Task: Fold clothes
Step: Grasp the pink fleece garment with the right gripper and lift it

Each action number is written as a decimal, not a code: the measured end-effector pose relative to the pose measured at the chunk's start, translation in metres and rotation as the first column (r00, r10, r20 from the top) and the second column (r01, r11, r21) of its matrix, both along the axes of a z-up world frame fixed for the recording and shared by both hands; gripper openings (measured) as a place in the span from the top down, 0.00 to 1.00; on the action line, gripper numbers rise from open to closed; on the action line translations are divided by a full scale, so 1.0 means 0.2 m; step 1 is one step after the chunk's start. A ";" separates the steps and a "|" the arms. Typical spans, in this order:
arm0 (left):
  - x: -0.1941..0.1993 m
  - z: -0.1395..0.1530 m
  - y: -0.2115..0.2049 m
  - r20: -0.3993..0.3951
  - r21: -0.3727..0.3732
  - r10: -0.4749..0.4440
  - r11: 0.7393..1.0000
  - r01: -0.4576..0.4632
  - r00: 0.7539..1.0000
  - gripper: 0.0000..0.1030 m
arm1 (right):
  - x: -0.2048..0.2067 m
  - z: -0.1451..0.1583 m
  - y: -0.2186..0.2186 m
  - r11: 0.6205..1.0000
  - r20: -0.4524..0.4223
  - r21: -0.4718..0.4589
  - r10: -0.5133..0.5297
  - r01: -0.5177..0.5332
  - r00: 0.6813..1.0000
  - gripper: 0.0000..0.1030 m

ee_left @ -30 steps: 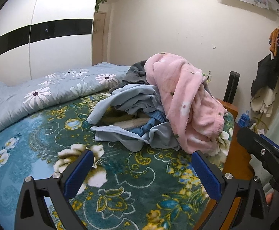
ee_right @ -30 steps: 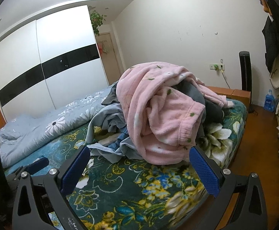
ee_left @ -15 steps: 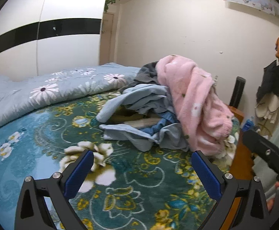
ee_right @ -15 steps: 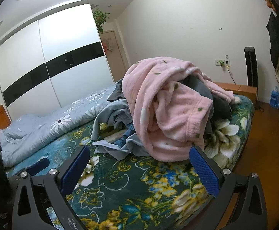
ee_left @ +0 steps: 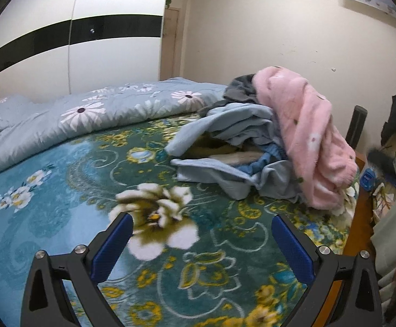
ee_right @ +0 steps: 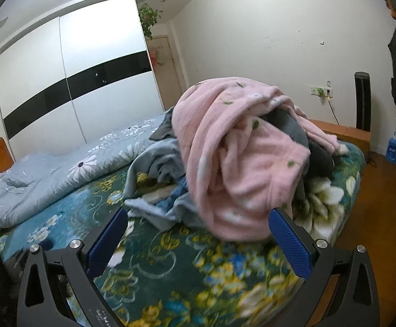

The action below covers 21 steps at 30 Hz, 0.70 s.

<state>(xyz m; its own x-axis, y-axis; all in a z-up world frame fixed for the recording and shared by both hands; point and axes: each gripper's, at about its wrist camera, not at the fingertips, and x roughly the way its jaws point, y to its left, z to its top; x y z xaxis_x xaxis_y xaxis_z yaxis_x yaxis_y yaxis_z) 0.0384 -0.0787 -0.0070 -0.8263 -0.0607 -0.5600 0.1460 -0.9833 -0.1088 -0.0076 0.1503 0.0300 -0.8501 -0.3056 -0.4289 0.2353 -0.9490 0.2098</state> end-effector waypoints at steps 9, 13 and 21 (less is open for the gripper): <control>0.12 -0.05 -0.29 0.028 0.089 0.104 0.990 -0.106 0.994 0.00 | -0.57 0.10 0.08 0.993 0.059 -0.104 -0.043 0.049 0.997 0.05; 0.16 -0.07 -0.41 0.051 0.148 0.150 0.977 -0.156 0.987 0.00 | -0.71 0.10 0.06 0.988 0.109 -0.149 -0.020 0.036 0.994 0.26; 0.29 -0.06 -0.54 0.027 0.222 0.202 0.954 -0.203 0.979 0.00 | -0.88 0.04 0.08 0.912 0.241 -0.410 0.115 -0.006 0.964 0.86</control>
<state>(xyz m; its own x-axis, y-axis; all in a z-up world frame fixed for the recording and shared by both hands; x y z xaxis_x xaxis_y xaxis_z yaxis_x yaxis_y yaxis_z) 0.0967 -0.1873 -0.0192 -0.8073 -0.1002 -0.5816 0.3403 -0.8842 -0.3200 -0.1830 0.1669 0.0380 -0.7027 -0.5453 -0.4570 0.1764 -0.7558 0.6306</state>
